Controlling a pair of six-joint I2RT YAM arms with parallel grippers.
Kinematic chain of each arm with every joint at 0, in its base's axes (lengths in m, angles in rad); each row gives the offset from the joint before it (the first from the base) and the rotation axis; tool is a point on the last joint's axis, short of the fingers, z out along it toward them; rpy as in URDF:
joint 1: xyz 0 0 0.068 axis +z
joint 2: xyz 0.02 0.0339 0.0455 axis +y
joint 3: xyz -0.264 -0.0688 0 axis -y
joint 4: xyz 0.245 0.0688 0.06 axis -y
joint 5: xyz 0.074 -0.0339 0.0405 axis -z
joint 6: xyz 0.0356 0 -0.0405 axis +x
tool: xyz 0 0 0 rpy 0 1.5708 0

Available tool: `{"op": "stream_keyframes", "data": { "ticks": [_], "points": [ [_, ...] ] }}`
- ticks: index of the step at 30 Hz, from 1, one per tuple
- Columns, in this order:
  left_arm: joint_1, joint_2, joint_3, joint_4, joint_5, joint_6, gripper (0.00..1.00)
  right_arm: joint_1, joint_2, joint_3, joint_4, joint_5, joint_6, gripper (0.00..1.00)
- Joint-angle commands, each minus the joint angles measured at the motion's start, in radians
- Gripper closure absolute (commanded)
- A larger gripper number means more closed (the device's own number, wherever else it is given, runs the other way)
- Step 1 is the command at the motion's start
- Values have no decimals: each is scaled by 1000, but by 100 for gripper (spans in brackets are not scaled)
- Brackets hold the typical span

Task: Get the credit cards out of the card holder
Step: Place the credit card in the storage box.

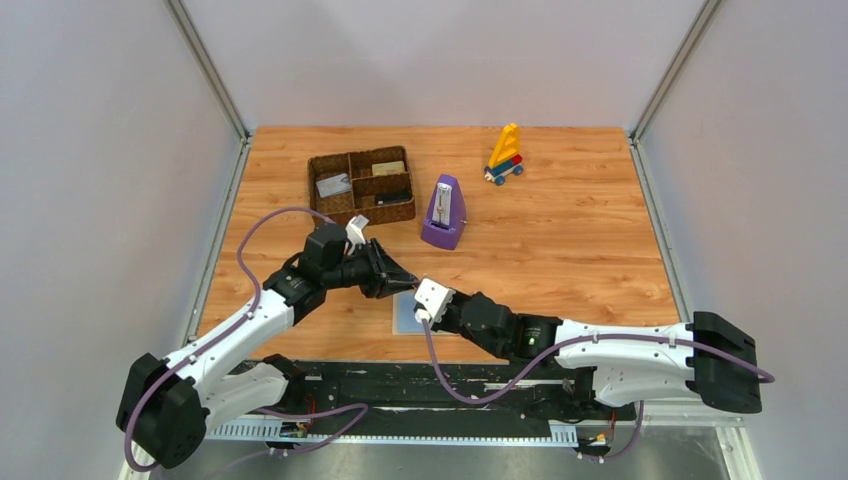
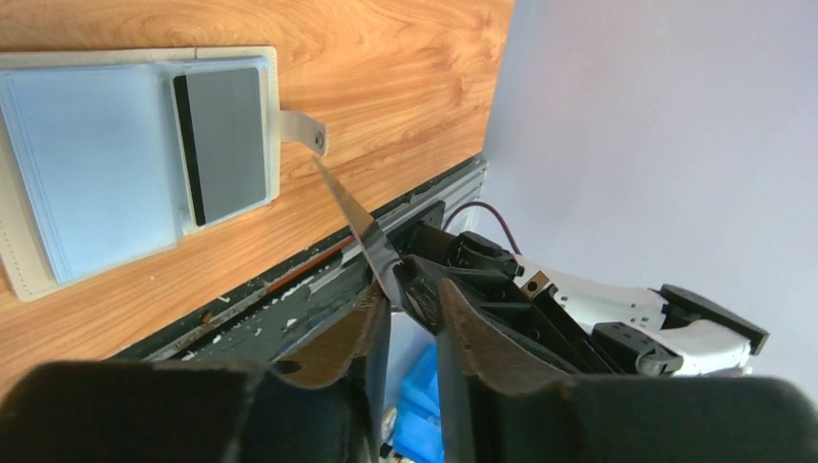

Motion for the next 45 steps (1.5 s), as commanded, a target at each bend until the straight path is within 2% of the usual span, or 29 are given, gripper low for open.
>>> {"op": "stream_keyframes", "data": {
  "ticks": [1,3,7,14,16,23,26,28,29,32,39,45],
  "points": [
    [-2,19,-2,68,31,6,74,12,-3,9,49,-9,-10,95],
    [-3,24,-2,73,37,16,86,12,-8,2,51,-23,-3,89],
    [-2,25,2,71,41,66,100,12,-27,-3,21,-33,35,74],
    [-3,39,63,15,68,329,100,-22,-187,-53,-63,-110,74,32],
    [-3,41,63,28,97,378,100,-36,-234,-66,-82,-129,79,26],
    [-2,-4,77,-4,99,574,100,-57,-303,-61,-108,-176,107,22],
    [0,-35,97,-54,81,632,100,-77,-287,-23,-116,-142,212,22],
    [5,-50,159,-180,-2,692,100,-100,-262,31,-147,-106,345,22],
    [6,-63,205,-221,-101,726,100,-107,-248,70,-184,-112,403,23],
    [47,-82,289,-353,-255,789,100,-109,-211,130,-227,-110,510,24],
    [211,48,525,-521,-242,934,100,-109,-227,133,-251,-85,697,28],
    [333,220,664,-527,-167,978,100,-109,-236,112,-253,-91,737,27]
  ]
}}
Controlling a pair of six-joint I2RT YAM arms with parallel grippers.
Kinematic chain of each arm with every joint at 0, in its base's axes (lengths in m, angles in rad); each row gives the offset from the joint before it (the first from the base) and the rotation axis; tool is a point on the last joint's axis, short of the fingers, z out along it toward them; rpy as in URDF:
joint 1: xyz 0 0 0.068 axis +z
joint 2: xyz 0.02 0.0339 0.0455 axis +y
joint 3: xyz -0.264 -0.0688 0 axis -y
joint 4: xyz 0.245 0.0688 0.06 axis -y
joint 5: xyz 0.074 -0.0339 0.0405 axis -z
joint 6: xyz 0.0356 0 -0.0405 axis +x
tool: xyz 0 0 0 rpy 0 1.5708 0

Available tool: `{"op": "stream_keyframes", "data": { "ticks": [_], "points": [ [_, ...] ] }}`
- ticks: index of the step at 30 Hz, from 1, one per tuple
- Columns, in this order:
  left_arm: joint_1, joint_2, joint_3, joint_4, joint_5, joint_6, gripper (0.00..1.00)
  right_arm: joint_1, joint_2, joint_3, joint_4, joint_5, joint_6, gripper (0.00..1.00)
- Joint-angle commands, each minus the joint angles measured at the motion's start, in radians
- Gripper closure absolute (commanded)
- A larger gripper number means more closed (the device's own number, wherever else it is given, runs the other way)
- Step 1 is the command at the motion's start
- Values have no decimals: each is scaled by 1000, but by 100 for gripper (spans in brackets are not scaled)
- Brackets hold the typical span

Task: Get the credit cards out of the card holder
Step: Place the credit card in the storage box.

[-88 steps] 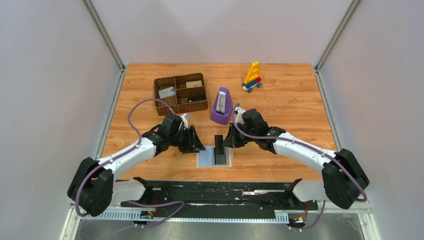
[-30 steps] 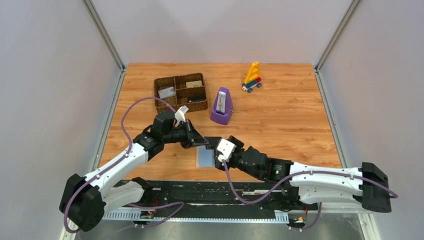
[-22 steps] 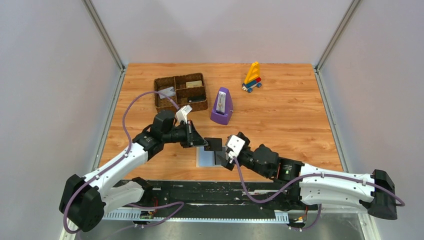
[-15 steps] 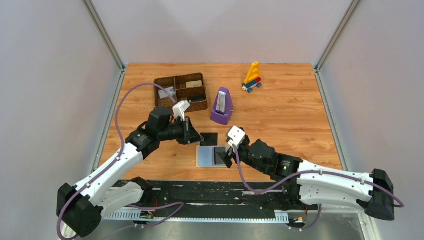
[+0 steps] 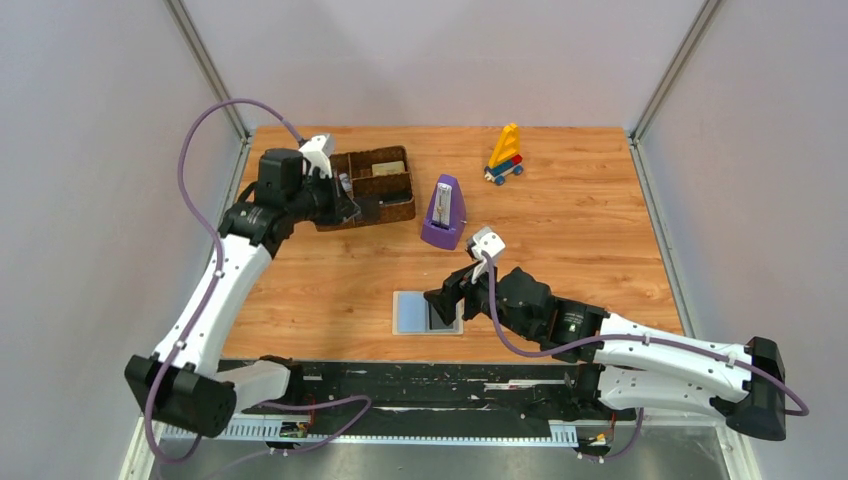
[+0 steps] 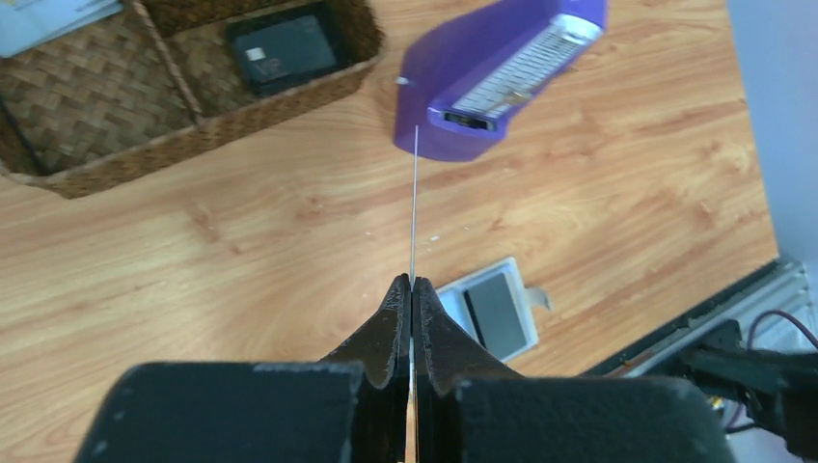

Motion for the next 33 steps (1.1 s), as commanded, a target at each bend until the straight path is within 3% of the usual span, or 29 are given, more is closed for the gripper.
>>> {"op": "stream_keyframes", "data": {
  "ticks": [1,6,16,24,33],
  "points": [
    [63,126,111,-46,27,84,100,-2,-25,-4,2,12,74,27],
    [119,321,218,-22,64,80,100,-2,-41,5,-5,26,54,26],
    [128,642,362,93,146,-21,100,-13,-26,54,-20,96,-5,24],
    [128,767,384,170,158,-43,100,-29,28,104,-22,87,-30,24],
    [128,806,365,240,177,-70,100,-32,96,132,-28,68,-36,23]
  ]
}}
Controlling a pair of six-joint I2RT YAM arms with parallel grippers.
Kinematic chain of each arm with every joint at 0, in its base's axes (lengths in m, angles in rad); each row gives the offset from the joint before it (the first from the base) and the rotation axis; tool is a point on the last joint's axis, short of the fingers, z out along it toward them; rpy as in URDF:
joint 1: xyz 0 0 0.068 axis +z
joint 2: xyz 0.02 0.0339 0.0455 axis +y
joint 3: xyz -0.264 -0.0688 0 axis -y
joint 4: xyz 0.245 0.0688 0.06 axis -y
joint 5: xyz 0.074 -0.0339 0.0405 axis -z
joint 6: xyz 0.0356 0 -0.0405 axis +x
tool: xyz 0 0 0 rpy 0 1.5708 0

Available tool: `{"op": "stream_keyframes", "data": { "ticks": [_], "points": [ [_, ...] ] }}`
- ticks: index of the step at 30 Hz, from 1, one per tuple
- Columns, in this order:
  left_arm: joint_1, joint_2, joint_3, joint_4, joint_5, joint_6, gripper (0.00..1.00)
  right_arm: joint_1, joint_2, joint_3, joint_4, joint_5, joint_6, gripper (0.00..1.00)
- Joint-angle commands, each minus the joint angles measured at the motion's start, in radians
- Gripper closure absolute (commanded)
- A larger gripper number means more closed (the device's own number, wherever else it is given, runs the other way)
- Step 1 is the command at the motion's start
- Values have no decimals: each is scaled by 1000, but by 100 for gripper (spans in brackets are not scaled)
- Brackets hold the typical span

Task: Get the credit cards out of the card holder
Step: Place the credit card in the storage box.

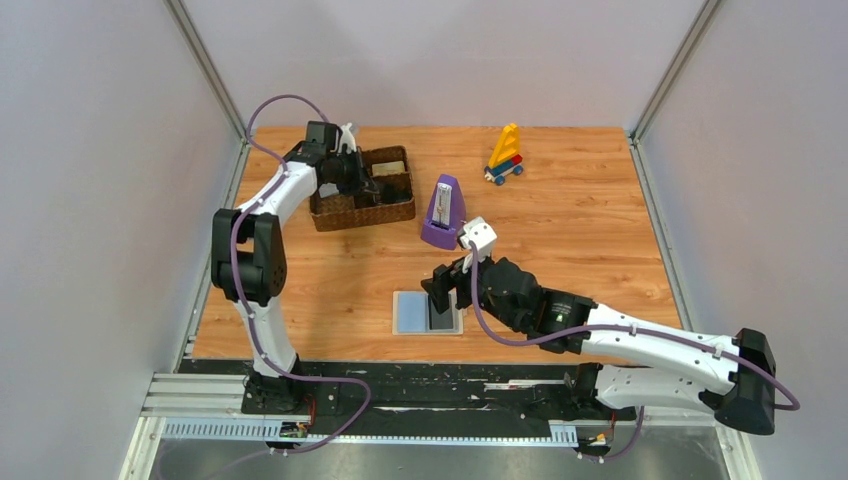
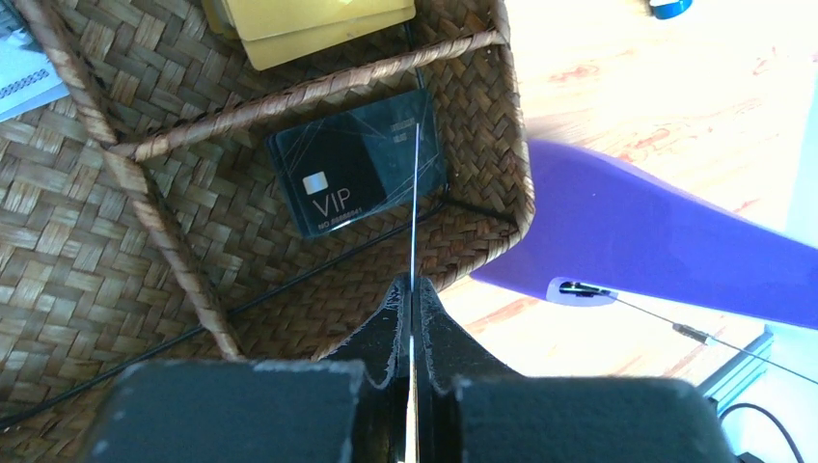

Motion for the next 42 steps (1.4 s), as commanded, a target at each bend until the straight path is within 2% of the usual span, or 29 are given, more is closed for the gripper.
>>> {"op": "stream_keyframes", "data": {
  "ticks": [1,11,20,30,42],
  "points": [
    [3,17,27,81,39,-36,100,-7,13,55,4,-1,-21,23],
    [4,58,14,142,59,-88,99,-31,-7,57,0,16,-72,22],
    [3,103,17,180,85,-112,99,-113,1,62,-1,-43,-82,22],
    [4,135,-2,255,114,-146,99,-141,17,60,-3,-70,-87,22],
    [4,163,15,217,78,-124,84,-152,8,69,-3,-81,-91,22]
  ]
}}
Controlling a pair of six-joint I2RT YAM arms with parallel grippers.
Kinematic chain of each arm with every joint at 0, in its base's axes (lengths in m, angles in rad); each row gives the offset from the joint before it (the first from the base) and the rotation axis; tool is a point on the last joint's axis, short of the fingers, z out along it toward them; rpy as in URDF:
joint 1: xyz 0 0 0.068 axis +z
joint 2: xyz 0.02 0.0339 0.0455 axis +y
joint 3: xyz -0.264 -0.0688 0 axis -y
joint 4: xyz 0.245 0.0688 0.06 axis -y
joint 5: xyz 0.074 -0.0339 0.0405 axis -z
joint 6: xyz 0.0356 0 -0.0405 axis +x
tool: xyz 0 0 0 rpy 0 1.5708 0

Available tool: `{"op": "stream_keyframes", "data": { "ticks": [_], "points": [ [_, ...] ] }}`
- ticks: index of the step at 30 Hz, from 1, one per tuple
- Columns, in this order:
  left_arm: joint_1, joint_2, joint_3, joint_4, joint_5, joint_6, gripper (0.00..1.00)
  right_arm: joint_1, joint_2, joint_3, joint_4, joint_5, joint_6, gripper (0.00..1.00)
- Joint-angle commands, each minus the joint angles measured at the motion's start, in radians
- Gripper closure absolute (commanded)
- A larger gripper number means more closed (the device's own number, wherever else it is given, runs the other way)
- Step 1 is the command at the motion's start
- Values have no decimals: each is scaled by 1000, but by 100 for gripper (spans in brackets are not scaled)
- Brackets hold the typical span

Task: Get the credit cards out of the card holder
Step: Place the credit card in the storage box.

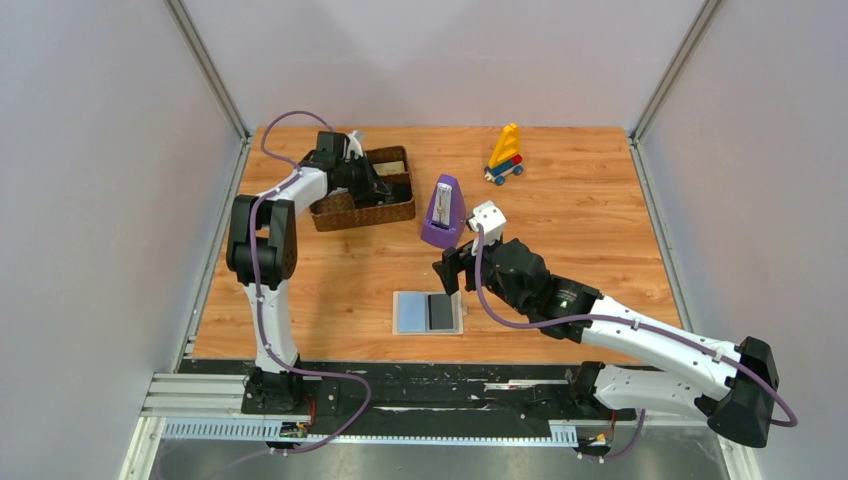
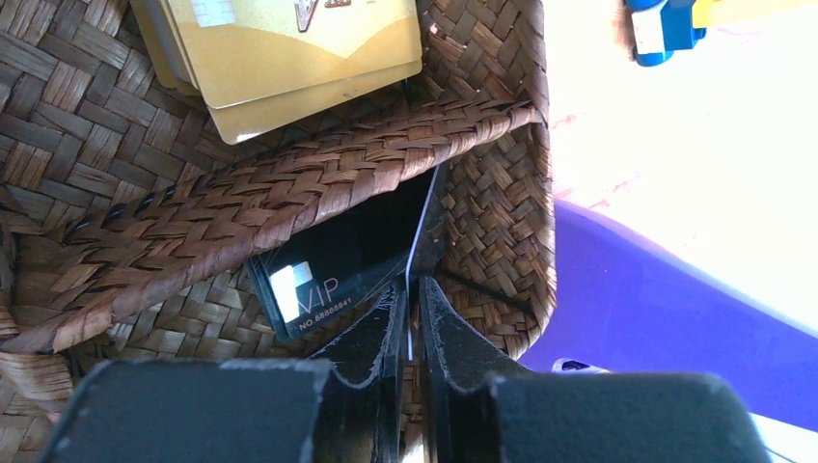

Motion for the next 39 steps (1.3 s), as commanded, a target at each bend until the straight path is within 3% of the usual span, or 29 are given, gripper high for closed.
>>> {"op": "stream_keyframes", "data": {
  "ticks": [1,10,39],
  "points": [
    [4,3,17,-1,-19,21,83,-6,-5,48,16,-11,-14,22],
    [4,9,32,-30,-52,48,70,-13,-5,43,16,-17,-11,22],
    [1,41,94,-55,-92,86,62,-51,-30,10,22,-48,12,21]
  ]
}}
